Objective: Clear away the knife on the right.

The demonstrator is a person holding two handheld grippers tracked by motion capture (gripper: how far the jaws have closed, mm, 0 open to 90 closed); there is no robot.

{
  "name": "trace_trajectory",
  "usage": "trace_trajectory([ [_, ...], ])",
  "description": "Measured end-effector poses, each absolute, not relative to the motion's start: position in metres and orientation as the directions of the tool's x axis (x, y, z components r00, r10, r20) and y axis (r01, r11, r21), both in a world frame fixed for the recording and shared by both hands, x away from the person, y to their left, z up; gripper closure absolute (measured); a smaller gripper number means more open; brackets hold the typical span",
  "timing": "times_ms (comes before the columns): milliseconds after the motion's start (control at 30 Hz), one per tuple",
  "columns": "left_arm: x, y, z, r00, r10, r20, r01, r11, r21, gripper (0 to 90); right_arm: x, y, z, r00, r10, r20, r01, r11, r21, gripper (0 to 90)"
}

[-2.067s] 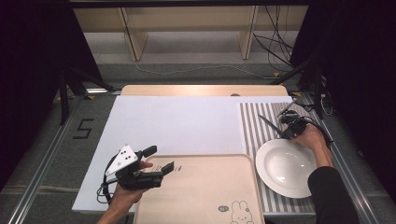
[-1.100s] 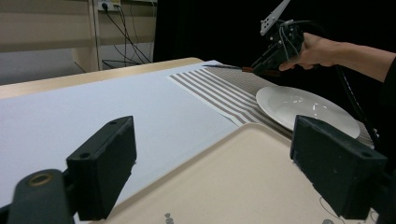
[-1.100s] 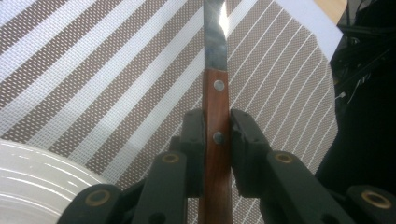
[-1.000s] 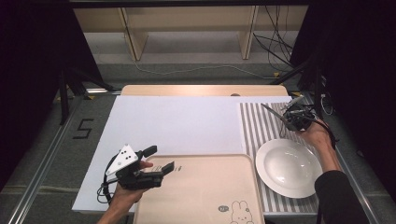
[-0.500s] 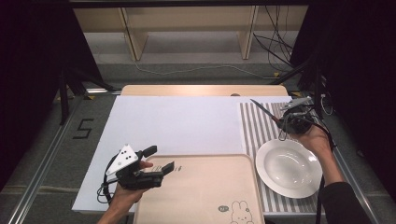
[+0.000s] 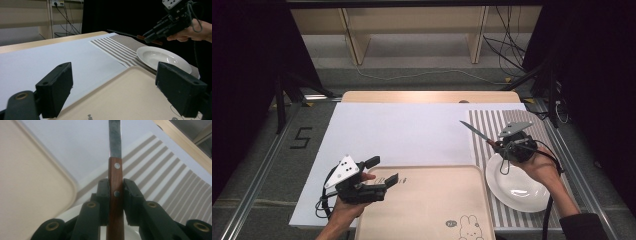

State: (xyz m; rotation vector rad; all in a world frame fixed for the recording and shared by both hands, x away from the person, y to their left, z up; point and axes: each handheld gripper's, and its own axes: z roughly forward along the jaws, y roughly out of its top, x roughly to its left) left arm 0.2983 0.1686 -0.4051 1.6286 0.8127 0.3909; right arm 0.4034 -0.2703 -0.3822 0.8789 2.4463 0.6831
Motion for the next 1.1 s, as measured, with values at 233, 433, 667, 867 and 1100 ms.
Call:
trace_trajectory([
  [233, 0.298, 0.169, -0.405, 0.699, 0.692, -0.179, 0.287, -0.042, 0.957, 14.4, 0.377, -0.252, -0.388, -0.738, 0.642, -0.209, 0.427, 0.684, 0.592, 77.1],
  [433, 0.297, 0.168, -0.404, 0.703, 0.689, -0.176, 0.286, -0.046, 0.957, 14.4, 0.358, -0.243, -0.394, -0.755, 0.636, -0.159, 0.441, 0.672, 0.595, 77.1],
  [667, 0.297, 0.168, -0.404, 0.701, 0.691, -0.177, 0.286, -0.045, 0.957, 14.4, 0.336, -0.233, -0.404, -0.786, 0.608, -0.11, 0.442, 0.679, 0.586, 77.1],
  [867, 0.297, 0.169, -0.404, 0.701, 0.691, -0.174, 0.285, -0.048, 0.957, 14.4, 0.321, -0.221, -0.409, -0.812, 0.574, -0.107, 0.423, 0.705, 0.57, 77.0],
  [1100, 0.296, 0.168, -0.404, 0.7, 0.692, -0.175, 0.286, -0.047, 0.957, 14.4, 0.307, -0.211, -0.415, -0.822, 0.563, -0.085, 0.431, 0.713, 0.554, 77.0],
])
